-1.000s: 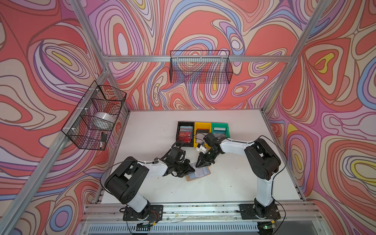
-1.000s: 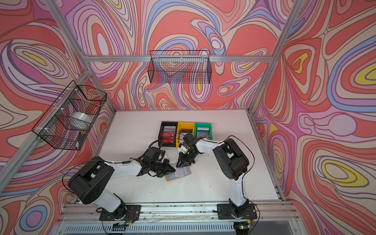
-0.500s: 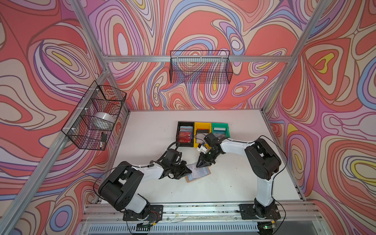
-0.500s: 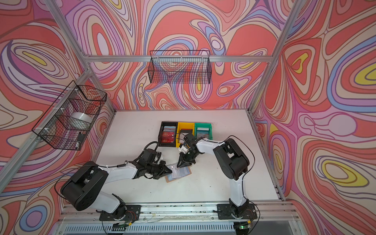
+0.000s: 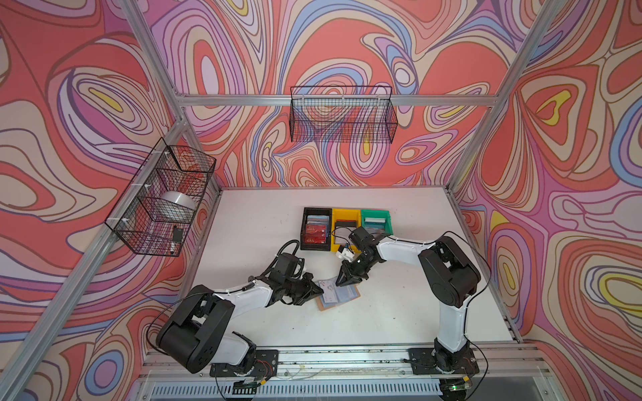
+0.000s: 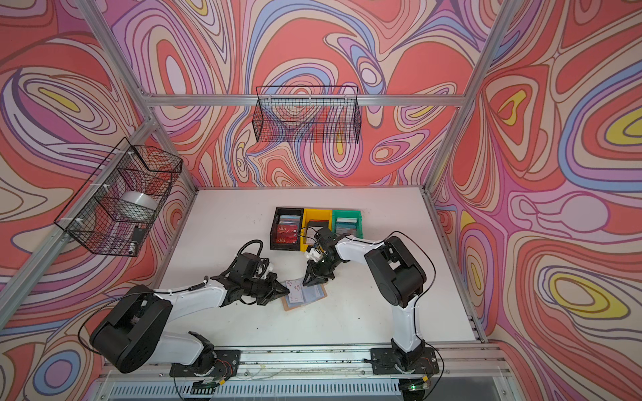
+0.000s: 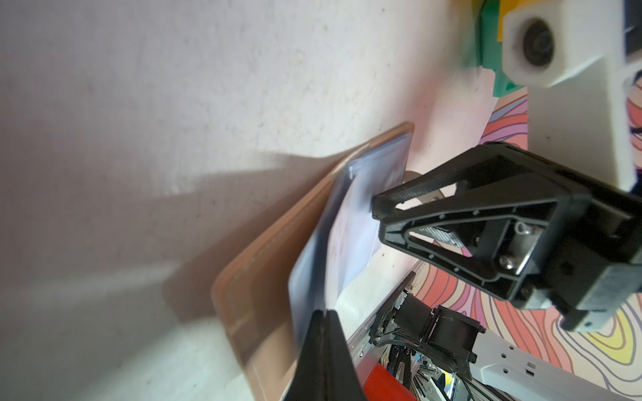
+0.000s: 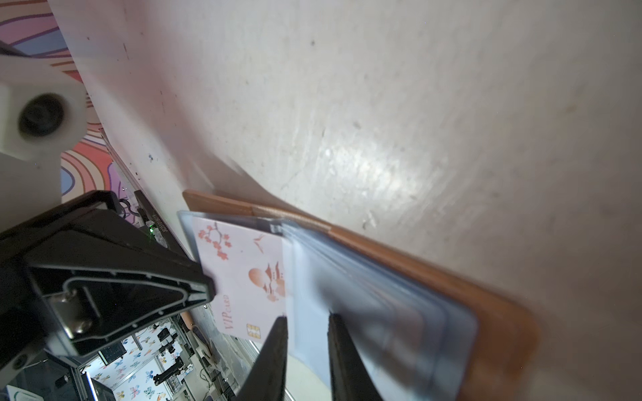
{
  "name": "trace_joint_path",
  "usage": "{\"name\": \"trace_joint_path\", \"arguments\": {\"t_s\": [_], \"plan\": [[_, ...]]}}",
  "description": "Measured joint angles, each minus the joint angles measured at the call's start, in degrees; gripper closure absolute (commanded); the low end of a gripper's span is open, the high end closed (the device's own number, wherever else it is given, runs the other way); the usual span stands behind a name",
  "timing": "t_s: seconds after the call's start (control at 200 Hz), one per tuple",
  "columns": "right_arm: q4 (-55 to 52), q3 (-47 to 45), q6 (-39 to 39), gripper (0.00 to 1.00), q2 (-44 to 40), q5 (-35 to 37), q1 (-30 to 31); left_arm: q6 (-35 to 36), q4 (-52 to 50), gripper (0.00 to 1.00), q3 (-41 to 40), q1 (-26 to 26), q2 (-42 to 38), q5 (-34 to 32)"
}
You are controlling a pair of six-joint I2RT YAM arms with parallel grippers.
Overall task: Take the credit cards out of the card holder
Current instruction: Take out the credit card from the card slot.
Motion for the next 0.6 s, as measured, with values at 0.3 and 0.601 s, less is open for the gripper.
{"name": "trace_joint_path", "arguments": {"t_s": [0.3, 0.601], "plan": [[-1.88, 0.37, -1.77, 0.75, -2.21, -4.00, -1.05, 0.09, -2.25, 1.00, 2.03, 1.11, -1.66, 0.22], [-1.97, 0.76, -3.28, 0.75, -2.27, -7.96, -2.05, 0.44, -2.93, 1.00, 3.74, 1.57, -3.41, 0.68]]}}
